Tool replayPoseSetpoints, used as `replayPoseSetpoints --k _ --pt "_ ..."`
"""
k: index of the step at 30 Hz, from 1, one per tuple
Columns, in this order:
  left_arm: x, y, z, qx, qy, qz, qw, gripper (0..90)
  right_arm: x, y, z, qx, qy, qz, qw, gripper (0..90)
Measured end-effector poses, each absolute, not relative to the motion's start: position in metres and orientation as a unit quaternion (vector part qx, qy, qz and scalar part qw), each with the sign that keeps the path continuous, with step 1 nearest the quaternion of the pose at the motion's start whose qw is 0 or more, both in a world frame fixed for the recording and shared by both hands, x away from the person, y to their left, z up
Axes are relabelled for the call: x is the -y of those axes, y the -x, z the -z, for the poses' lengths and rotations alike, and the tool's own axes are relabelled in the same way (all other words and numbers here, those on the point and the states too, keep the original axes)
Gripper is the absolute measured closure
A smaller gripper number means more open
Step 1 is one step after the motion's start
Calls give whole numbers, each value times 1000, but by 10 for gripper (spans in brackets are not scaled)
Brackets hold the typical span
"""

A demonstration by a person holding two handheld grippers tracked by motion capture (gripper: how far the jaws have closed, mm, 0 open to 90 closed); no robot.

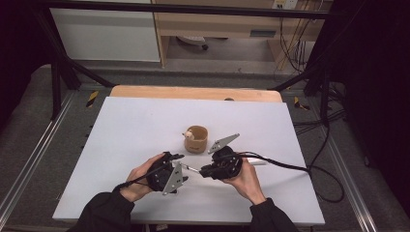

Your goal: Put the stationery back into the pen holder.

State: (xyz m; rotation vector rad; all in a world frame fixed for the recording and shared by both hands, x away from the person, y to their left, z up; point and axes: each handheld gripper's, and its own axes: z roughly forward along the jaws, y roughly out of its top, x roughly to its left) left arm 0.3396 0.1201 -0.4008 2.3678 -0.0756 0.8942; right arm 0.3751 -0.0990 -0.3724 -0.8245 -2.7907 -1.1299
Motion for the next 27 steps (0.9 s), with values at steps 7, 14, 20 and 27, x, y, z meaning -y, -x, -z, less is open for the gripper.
replayPoseSetpoints --k 7,14,20,27 --pt "-106 -336 405 75 -885 -362 284 435 99 -376 372 892 269 362 14 808" --pt "-99 -333 412 103 -876 -384 275 521 100 -375 370 891 273 362 17 808" --pt "-95 -331 414 128 -870 -397 264 631 101 -375 369 890 275 364 19 808" --pt "-91 -327 417 152 -860 -414 258 730 100 -374 370 890 275 363 20 808"
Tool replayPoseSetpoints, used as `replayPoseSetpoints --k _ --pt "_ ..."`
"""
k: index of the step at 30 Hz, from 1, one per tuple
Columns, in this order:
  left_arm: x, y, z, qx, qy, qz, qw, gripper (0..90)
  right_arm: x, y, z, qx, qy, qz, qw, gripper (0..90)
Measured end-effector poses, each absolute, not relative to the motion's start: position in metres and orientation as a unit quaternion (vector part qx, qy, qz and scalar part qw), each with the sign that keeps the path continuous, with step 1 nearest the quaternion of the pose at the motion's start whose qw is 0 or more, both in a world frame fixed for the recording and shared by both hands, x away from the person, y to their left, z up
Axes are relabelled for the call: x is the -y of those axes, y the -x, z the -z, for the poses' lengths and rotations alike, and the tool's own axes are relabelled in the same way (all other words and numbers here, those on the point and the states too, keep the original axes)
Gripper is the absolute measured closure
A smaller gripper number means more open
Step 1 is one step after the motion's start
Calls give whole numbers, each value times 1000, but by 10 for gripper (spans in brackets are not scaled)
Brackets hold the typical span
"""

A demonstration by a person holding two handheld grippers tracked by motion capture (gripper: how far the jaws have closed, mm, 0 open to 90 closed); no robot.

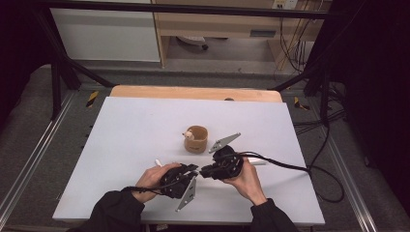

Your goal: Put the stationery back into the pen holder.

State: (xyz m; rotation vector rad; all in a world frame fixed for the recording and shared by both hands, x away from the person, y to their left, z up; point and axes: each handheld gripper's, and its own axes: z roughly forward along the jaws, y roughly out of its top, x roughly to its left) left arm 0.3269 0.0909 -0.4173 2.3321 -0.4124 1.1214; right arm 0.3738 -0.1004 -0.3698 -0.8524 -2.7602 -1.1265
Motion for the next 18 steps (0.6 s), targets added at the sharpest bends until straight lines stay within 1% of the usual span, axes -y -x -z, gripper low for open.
replayPoseSetpoints --k 2,15,16,18 --pt "-91 -326 417 158 -859 -415 255 769 100 -373 370 891 273 361 22 807" --pt "-91 -324 416 176 -855 -421 247 784 101 -372 370 892 267 365 25 797" --pt "-91 -324 416 176 -855 -420 247 785 101 -372 370 892 267 365 24 792" --pt "-91 -325 417 174 -858 -417 243 785 103 -372 370 891 263 370 19 733"
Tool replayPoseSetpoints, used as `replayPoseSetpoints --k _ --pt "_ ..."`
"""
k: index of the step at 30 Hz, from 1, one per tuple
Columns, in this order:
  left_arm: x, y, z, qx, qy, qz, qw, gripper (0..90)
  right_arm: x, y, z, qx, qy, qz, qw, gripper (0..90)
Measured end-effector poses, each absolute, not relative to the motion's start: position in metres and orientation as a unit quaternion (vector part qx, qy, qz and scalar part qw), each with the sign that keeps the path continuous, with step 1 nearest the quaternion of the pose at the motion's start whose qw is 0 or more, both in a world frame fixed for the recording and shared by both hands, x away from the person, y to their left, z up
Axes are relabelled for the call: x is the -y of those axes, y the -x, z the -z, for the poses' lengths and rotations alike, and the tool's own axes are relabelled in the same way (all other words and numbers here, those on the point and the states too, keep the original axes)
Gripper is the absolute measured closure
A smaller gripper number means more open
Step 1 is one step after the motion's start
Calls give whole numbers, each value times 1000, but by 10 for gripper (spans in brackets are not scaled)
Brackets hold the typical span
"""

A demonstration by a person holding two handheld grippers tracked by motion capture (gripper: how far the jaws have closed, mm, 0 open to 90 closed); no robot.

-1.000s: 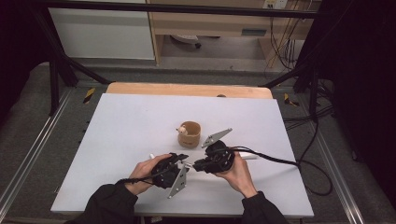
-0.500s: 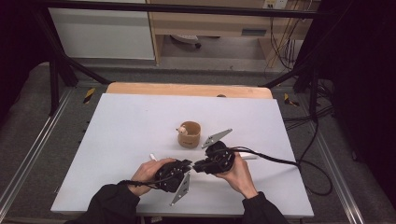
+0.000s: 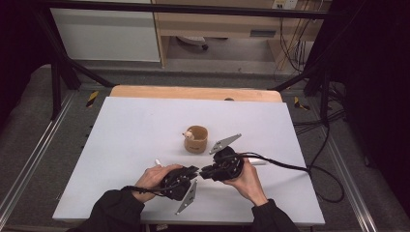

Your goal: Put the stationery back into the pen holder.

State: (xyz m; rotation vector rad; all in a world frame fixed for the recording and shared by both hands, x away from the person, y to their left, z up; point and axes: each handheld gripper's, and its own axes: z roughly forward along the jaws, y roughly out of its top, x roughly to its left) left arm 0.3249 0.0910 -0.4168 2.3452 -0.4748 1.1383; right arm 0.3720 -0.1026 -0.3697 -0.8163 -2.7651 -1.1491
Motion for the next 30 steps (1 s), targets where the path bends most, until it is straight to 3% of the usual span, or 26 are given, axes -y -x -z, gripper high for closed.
replayPoseSetpoints --k 5,9,10,12,14,18,30 --pt "-93 -326 417 154 -870 -401 243 785 110 -369 363 882 265 390 -2 618" --pt "-96 -328 416 129 -876 -396 241 785 121 -368 361 870 271 411 -20 469" --pt "-97 -329 416 123 -877 -396 243 785 127 -368 361 861 276 427 -32 343" --pt "-99 -330 416 112 -880 -394 242 785 131 -367 361 859 278 429 -38 311" --pt "-101 -331 416 102 -882 -393 240 785 137 -368 363 850 289 438 -44 200" --pt "-105 -335 414 75 -887 -385 244 785 150 -370 369 835 309 452 -55 75" --pt "-111 -345 403 -39 -894 -347 282 786 176 -373 398 828 340 440 -74 5"
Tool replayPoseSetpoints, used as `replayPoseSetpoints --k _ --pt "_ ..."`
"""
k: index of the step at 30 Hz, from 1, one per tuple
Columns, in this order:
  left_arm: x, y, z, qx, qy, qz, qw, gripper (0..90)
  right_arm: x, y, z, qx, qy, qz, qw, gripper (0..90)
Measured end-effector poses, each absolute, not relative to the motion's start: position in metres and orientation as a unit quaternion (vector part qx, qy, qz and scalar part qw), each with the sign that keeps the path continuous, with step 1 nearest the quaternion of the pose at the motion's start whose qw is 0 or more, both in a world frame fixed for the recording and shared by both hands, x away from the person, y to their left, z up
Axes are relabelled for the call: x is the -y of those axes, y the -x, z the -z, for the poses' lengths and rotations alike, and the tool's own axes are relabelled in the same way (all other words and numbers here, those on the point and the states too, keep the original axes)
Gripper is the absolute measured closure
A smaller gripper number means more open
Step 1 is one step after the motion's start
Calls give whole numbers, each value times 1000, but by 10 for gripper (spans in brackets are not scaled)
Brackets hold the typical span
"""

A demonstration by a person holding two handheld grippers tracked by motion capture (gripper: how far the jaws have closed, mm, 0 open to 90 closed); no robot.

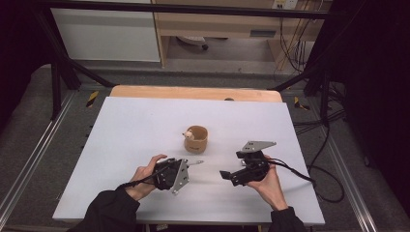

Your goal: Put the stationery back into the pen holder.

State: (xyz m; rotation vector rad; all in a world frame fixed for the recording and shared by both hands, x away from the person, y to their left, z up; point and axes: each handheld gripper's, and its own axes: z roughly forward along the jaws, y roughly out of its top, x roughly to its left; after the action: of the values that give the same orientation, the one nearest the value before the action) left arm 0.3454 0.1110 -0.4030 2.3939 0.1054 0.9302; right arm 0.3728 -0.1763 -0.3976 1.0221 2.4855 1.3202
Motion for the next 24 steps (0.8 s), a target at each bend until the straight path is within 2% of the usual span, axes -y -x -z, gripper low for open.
replayPoseSetpoints --k 13,24 --pt "-120 -359 384 -190 -878 -265 349 786 201 -369 420 -816 -365 -440 90 5" --pt "-126 -370 363 -271 -846 -220 404 786 209 -368 430 -821 -378 -415 104 6"
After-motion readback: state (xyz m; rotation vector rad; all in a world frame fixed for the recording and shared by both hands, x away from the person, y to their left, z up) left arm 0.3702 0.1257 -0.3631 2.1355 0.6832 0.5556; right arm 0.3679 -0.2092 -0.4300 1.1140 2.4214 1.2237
